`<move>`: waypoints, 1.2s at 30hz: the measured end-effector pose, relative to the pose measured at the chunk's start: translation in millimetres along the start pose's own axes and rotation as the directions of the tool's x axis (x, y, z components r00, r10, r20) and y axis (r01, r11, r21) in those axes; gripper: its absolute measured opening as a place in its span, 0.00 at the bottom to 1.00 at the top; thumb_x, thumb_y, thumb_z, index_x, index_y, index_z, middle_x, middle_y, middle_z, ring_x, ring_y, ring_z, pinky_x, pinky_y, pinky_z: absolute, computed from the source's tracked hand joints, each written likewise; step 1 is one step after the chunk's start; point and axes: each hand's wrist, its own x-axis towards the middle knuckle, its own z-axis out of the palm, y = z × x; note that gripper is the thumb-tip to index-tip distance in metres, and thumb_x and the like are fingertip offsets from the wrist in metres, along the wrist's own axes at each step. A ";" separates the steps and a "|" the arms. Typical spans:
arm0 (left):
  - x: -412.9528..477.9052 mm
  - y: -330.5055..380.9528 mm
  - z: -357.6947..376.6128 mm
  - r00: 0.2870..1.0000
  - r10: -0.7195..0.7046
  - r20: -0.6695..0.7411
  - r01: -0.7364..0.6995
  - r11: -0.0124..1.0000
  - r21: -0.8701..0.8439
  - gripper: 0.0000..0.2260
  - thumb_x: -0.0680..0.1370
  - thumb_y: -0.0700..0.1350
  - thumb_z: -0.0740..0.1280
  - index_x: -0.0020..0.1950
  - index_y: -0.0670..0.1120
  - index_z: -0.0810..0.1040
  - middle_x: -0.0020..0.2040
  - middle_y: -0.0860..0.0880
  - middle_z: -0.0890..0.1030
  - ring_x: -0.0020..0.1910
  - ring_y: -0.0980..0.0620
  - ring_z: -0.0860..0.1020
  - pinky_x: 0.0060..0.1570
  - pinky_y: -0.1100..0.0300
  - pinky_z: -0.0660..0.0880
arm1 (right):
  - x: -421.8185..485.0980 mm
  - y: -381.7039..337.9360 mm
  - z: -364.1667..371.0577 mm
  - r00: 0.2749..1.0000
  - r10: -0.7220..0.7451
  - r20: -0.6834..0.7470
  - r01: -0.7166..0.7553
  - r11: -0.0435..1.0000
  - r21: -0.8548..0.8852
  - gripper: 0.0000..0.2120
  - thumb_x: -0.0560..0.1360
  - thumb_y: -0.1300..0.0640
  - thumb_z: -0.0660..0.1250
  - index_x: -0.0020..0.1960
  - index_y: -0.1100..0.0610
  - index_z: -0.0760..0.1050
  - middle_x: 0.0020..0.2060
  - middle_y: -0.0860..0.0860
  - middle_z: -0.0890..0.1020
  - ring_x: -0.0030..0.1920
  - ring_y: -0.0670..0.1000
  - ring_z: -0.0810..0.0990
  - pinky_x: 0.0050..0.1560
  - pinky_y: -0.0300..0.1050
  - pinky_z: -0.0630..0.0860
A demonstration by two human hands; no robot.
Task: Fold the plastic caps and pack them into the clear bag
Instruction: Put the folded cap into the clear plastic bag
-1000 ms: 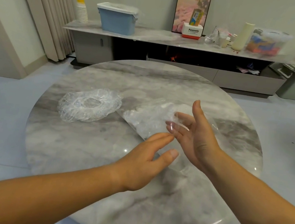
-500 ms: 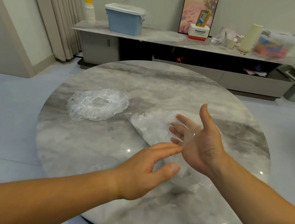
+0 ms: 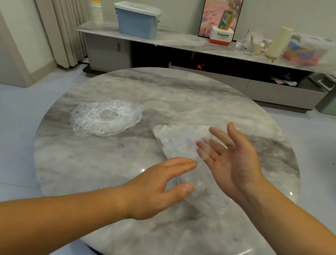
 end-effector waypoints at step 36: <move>2.8 16.1 -4.5 0.997 -0.063 -0.044 0.053 0.979 -0.197 0.19 0.83 0.58 0.57 0.74 0.59 0.68 0.79 0.64 0.58 0.76 0.69 0.54 0.74 0.66 0.53 | -77.4 19.5 1.4 0.888 -0.449 0.097 0.436 0.760 -0.482 0.15 0.77 0.48 0.61 0.47 0.58 0.79 0.40 0.55 0.84 0.45 0.54 0.84 0.47 0.50 0.82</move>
